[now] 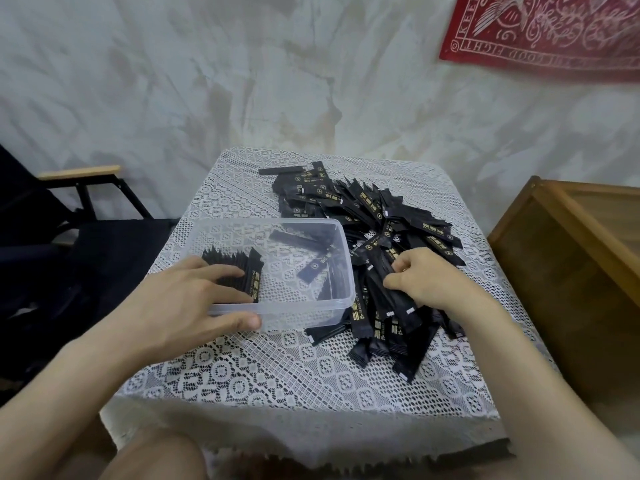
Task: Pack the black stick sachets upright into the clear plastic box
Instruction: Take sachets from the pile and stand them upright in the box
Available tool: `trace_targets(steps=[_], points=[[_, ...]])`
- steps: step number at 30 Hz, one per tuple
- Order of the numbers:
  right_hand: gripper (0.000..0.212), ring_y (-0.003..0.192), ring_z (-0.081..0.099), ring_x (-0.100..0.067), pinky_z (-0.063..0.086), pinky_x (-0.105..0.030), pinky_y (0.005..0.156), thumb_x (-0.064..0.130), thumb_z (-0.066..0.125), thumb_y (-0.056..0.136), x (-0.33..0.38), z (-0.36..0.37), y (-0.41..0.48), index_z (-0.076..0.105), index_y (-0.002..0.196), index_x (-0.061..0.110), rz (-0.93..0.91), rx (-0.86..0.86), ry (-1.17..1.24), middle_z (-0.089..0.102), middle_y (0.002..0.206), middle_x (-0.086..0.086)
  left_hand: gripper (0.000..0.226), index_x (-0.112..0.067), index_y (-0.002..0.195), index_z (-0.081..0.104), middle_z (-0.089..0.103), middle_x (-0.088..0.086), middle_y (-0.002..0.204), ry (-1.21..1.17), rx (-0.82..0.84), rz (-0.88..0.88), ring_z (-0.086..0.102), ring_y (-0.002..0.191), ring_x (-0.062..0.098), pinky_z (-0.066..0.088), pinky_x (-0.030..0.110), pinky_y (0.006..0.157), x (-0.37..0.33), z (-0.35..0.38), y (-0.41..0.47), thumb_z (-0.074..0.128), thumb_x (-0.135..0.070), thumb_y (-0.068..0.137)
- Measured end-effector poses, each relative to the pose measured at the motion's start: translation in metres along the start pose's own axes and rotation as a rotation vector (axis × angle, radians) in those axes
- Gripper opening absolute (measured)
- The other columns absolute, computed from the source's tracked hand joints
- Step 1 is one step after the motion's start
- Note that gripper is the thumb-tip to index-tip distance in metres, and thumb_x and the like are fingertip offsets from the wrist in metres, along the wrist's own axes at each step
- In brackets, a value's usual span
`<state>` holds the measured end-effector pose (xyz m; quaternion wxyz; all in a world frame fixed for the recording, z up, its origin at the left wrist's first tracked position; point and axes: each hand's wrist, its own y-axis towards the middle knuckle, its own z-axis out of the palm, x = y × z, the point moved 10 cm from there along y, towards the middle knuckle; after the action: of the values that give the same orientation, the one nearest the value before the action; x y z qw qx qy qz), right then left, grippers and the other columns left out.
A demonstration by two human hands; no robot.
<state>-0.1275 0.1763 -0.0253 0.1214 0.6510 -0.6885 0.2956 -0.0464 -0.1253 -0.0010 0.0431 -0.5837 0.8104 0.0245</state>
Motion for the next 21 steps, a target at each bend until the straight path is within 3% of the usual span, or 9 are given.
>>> trace_targets(steps=[5, 8, 11, 14, 18, 21], points=[[0.005, 0.067, 0.063, -0.022, 0.052, -0.03, 0.064, 0.005, 0.068, 0.09, 0.007, 0.007, -0.011, 0.065, 0.092, 0.003, 0.002, 0.111, 0.32, 0.062, 0.077, -0.011, 0.08, -0.07, 0.118, 0.055, 0.039, -0.032, 0.149, 0.001, -0.014, 0.006, 0.035, 0.122, 0.002, 0.034, 0.024, 0.075, 0.0, -0.001, 0.0, 0.003, -0.101, 0.066], [0.007, 0.073, 0.069, -0.019, 0.058, -0.028, 0.065, 0.003, 0.068, 0.091, 0.019, 0.027, -0.021, 0.068, 0.098, 0.002, 0.024, 0.224, 0.422, 0.069, 0.084, -0.01, 0.08, -0.069, 0.118, 0.055, 0.04, -0.031, 0.149, -0.007, -0.019, 0.011, 0.036, 0.12, 0.002, 0.036, 0.025, 0.075, 0.0, -0.001, 0.0, 0.003, -0.101, 0.067], [0.022, 0.065, 0.07, -0.019, 0.062, -0.03, 0.063, 0.006, 0.071, 0.092, 0.022, 0.043, -0.019, 0.064, 0.105, -0.01, 0.03, 0.22, 0.345, 0.069, 0.08, -0.011, 0.082, -0.069, 0.119, 0.055, 0.04, -0.031, 0.149, -0.001, -0.019, 0.008, 0.036, 0.119, 0.002, 0.035, 0.025, 0.075, 0.0, -0.001, 0.001, 0.002, -0.102, 0.066], [0.036, 0.059, 0.072, -0.023, 0.063, -0.045, 0.08, 0.027, 0.08, 0.086, 0.021, 0.044, -0.013, 0.062, 0.095, -0.002, 0.035, 0.16, 0.142, 0.066, 0.065, -0.004, 0.082, -0.068, 0.119, 0.056, 0.04, -0.031, 0.149, -0.007, -0.025, 0.012, 0.036, 0.118, 0.001, 0.035, 0.024, 0.075, 0.0, -0.001, 0.001, 0.003, -0.102, 0.066], [0.04, 0.055, 0.071, -0.021, 0.056, -0.031, 0.069, 0.043, 0.078, 0.085, 0.028, 0.041, -0.016, 0.048, 0.076, 0.017, 0.054, 0.155, -0.054, 0.064, 0.064, 0.001, 0.083, -0.068, 0.119, 0.056, 0.039, -0.031, 0.149, 0.002, -0.024, 0.016, 0.037, 0.119, 0.002, 0.031, 0.018, 0.07, -0.001, -0.001, 0.001, 0.002, -0.102, 0.065], [0.046, 0.057, 0.07, -0.025, 0.059, -0.042, 0.077, 0.04, 0.078, 0.082, 0.027, 0.043, -0.015, 0.038, 0.07, 0.02, 0.046, 0.163, 0.002, 0.054, 0.064, 0.0, 0.084, -0.068, 0.119, 0.056, 0.039, -0.032, 0.149, 0.013, -0.027, 0.019, 0.037, 0.119, 0.001, 0.028, 0.015, 0.067, -0.001, -0.002, 0.001, 0.002, -0.102, 0.064]])
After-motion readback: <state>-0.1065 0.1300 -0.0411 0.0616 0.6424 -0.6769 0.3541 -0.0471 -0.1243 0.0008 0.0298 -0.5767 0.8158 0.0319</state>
